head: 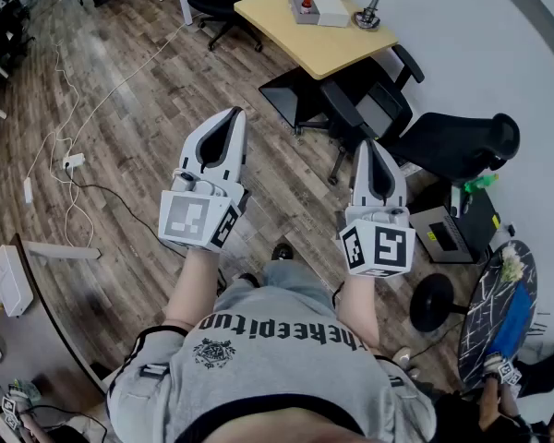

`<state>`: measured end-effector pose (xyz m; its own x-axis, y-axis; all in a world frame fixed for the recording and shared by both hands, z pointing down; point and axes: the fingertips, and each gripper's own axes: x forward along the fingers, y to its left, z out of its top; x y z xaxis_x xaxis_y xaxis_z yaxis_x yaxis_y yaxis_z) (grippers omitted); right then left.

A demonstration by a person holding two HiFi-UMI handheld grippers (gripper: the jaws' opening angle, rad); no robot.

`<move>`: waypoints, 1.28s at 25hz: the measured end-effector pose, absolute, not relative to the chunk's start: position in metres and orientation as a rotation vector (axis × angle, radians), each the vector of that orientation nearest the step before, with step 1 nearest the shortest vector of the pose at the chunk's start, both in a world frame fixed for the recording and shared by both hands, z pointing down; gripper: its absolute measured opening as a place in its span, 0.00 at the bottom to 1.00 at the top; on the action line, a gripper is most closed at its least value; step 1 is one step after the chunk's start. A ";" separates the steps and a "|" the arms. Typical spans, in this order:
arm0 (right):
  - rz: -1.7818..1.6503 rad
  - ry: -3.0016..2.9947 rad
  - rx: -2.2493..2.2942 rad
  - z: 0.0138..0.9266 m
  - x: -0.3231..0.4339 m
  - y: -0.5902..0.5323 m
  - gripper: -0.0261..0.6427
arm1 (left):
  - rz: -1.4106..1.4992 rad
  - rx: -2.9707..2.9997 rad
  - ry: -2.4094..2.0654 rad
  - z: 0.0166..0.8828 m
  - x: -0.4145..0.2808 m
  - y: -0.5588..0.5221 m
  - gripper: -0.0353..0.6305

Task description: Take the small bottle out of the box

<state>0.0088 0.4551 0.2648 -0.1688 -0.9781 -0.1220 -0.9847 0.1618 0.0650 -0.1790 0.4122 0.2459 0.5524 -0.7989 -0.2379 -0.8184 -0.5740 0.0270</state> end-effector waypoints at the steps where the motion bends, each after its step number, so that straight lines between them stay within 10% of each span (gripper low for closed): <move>1: 0.199 2.354 -1.991 0.265 0.008 0.455 0.02 | 0.344 -2.691 1.404 0.246 -0.180 0.412 0.06; 32: 0.233 2.381 -1.840 0.249 0.060 0.366 0.02 | 0.385 -2.591 1.467 0.234 -0.121 0.336 0.06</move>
<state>0.0599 0.3664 0.2486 -0.2517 -0.9488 -0.1909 -0.9678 0.2474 0.0463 -0.1212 0.3357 0.2342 0.4921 -0.8215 -0.2882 -0.8571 -0.5152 0.0050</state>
